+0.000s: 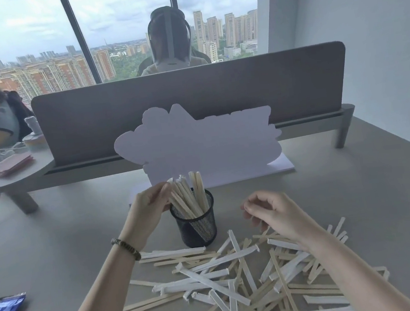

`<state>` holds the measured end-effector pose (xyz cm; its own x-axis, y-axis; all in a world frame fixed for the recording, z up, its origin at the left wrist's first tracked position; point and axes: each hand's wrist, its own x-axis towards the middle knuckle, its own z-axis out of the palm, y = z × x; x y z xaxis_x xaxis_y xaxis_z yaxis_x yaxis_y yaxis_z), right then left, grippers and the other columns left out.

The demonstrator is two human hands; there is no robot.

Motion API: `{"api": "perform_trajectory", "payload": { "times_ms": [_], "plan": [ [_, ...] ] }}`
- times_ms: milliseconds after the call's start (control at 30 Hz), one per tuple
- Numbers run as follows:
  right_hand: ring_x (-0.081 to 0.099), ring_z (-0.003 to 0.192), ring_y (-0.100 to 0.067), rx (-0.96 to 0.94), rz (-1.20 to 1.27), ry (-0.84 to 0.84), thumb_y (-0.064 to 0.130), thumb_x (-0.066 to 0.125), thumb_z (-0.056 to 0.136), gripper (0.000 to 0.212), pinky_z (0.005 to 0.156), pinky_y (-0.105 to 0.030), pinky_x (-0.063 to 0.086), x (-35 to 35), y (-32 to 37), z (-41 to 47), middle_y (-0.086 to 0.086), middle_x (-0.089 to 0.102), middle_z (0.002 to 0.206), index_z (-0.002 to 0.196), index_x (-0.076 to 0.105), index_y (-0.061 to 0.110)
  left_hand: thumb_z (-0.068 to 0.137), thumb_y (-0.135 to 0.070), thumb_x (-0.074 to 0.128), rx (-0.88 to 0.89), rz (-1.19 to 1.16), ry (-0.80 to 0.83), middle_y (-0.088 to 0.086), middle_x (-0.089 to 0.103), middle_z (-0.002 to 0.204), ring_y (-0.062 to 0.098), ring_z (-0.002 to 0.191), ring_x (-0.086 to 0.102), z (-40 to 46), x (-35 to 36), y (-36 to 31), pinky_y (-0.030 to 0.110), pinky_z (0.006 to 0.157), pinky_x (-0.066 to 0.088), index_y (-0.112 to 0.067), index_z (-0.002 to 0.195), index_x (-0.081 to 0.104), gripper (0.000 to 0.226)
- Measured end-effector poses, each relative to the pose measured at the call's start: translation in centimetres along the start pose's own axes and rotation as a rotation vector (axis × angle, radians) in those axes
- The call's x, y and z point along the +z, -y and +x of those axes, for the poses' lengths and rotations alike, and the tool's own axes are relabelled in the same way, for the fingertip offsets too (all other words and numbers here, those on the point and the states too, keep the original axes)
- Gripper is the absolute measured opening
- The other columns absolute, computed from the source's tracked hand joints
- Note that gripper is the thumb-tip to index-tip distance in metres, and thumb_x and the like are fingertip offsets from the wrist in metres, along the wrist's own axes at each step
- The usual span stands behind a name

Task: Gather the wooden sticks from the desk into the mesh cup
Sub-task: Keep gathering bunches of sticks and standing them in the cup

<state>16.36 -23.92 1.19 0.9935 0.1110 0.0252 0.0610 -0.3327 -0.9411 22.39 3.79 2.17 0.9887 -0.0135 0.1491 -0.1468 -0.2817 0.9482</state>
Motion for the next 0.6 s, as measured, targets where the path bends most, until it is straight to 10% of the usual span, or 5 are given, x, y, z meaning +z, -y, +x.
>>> {"api": "perform_trajectory", "payload": {
  "times_ms": [233, 400, 500, 600],
  "plan": [
    [0.058, 0.118, -0.014, -0.019, -0.680, 0.156, 0.061, 0.055, 0.092, 0.049, 0.100, -0.035, 0.047, 0.9, 0.7, -0.9, 0.006, 0.061, 0.125, 0.127, 0.061, 0.028, 0.098, -0.048, 0.045, -0.051, 0.567, 0.160, -0.001, 0.070, 0.119, 0.017, 0.111, 0.064, -3.8, -2.4, 2.8, 0.028, 0.093, 0.047, -0.028, 0.121, 0.063, 0.036],
    [0.023, 0.150, -0.026, 0.126, -0.958, 0.571, 0.093, 0.046, 0.068, 0.106, 0.116, -0.056, 0.028, 2.7, 1.4, -3.0, 0.001, 0.020, 0.164, 0.156, 0.015, 0.042, 0.066, -0.086, 0.051, 0.036, 0.923, 0.663, -0.011, 0.033, 0.155, 0.010, 0.145, 0.029, -7.5, -2.4, 3.1, 0.029, 0.118, 0.025, -0.028, 0.150, 0.034, 0.103],
    [0.013, 0.152, -0.027, 0.119, -1.033, 0.637, 0.090, 0.062, 0.057, 0.121, 0.117, -0.059, 0.025, 3.1, 1.7, -4.6, 0.008, 0.009, 0.166, 0.154, 0.005, 0.047, 0.067, -0.074, 0.067, 0.065, 1.095, 0.746, -0.008, 0.016, 0.161, 0.016, 0.151, 0.009, -9.1, -2.1, 3.0, 0.037, 0.123, 0.013, -0.029, 0.156, 0.017, 0.112],
    [0.011, 0.153, -0.027, 0.093, -1.064, 0.639, 0.071, 0.077, 0.061, 0.118, 0.119, -0.053, 0.022, 3.1, 2.1, -6.1, 0.008, 0.009, 0.166, 0.154, 0.008, 0.048, 0.073, -0.058, 0.072, 0.107, 1.098, 0.637, -0.007, 0.039, 0.150, 0.017, 0.140, 0.034, -9.3, -1.7, 2.7, 0.037, 0.115, 0.029, -0.031, 0.149, 0.033, 0.089]
  ]
}}
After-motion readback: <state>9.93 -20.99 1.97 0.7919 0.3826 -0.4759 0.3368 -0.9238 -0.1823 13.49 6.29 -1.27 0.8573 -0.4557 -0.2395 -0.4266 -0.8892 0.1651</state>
